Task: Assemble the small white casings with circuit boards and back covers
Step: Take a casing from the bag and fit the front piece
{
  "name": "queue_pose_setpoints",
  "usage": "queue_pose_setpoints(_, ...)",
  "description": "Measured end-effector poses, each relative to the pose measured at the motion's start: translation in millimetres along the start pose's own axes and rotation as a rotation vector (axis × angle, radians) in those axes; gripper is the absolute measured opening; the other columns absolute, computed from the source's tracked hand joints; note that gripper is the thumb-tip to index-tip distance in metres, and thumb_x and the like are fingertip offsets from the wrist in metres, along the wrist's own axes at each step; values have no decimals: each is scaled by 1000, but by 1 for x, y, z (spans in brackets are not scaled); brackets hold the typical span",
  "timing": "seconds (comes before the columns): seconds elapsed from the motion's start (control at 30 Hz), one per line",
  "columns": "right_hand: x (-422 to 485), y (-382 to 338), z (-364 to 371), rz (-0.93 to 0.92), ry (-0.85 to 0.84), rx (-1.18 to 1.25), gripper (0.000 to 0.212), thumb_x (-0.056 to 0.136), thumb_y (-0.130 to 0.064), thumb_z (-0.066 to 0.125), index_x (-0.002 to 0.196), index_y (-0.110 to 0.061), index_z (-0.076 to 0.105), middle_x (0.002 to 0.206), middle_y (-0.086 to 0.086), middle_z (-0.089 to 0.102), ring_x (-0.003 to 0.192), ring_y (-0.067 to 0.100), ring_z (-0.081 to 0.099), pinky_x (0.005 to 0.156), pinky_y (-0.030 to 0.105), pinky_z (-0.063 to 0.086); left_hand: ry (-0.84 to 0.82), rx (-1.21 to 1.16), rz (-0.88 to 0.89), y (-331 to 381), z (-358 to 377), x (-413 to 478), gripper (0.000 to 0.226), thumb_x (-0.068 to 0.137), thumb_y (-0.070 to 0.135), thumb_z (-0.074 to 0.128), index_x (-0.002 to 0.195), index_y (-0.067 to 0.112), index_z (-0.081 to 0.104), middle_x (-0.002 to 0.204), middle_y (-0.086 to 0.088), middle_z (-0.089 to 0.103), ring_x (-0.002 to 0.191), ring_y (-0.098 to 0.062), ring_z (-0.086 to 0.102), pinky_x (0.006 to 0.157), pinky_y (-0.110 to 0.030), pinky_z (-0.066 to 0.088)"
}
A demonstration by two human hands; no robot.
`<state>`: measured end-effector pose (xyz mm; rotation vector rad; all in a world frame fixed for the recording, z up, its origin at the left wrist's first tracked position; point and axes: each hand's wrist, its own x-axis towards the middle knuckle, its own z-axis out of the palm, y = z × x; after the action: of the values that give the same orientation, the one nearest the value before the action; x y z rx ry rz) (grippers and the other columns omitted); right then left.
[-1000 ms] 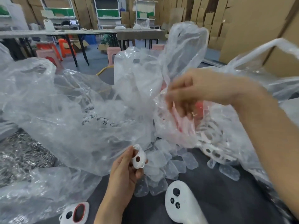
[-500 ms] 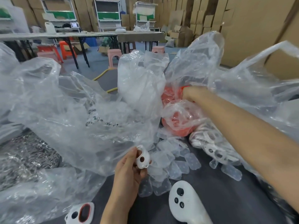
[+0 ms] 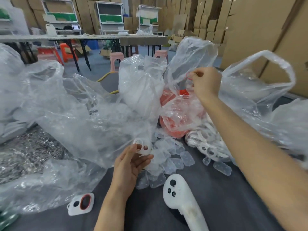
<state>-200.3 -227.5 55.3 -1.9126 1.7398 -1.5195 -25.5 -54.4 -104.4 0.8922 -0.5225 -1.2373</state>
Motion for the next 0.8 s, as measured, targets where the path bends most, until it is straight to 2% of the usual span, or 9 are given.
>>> queue_pose_setpoints(0.07,-41,-14,-24,54,-36,376,13,89,-10,63,93,-14,75,74,-2,70,59,6,64,62,23,53,-3,28,35,3,4,-4,22,80,31,62,87,12,71,81,-12,72,76,-29,72,60,-26,56)
queue_pose_setpoints(0.1,-71,-21,-32,86,-117,537,15,88,-7,63,93,-18,74,70,-3,69,53,4,61,56,20,51,1,54,62,4,6,-8,24,80,32,61,91,13,71,82,-11,71,74,-27,72,60,-25,56)
queue_pose_setpoints(0.23,-193,-36,-34,316,-505,837,16,86,-1,65,91,-13,74,63,-1,69,51,7,60,52,16,50,77,131,156,3,-3,-43,23,81,37,62,93,21,75,77,-8,69,63,-19,68,58,-23,55)
queue_pose_setpoints(0.33,-240,-42,-26,446,-680,871,16,86,-1,66,100,-5,72,68,1,70,53,7,60,56,16,50,196,199,246,6,-34,-85,16,88,34,65,89,23,76,77,-6,71,59,-15,66,55,-21,52)
queue_pose_setpoints(0.43,-264,-52,-25,373,-825,838,16,80,-3,73,93,-13,73,66,-4,68,53,6,58,57,14,49,342,357,335,17,-62,-126,20,87,39,63,85,25,78,65,4,66,51,-7,55,47,-17,44)
queue_pose_setpoints(0.53,-286,-56,-26,278,-917,800,23,78,1,73,85,-21,71,68,-1,68,54,7,55,56,16,48,363,446,337,26,-75,-155,24,84,40,60,72,26,77,61,8,66,51,-4,53,47,-14,42)
queue_pose_setpoints(0.63,-303,-57,-25,191,-961,730,30,79,4,69,79,-26,71,67,0,67,52,4,52,52,15,44,331,450,296,30,-82,-172,26,84,37,63,62,25,70,55,8,57,49,-5,48,46,-16,39)
queue_pose_setpoints(0.73,-314,-59,-21,199,-977,768,31,81,4,67,82,-26,72,62,-8,65,51,2,50,53,13,42,272,357,240,32,-87,-177,23,86,36,62,73,18,68,72,-7,62,65,-19,56,61,-31,50)
queue_pose_setpoints(0.8,-318,-61,-20,277,-1003,886,23,83,4,65,90,-16,74,67,-5,68,53,4,51,53,15,43,232,270,202,34,-88,-175,26,83,35,58,85,10,64,87,-13,66,78,-25,61,73,-42,56)
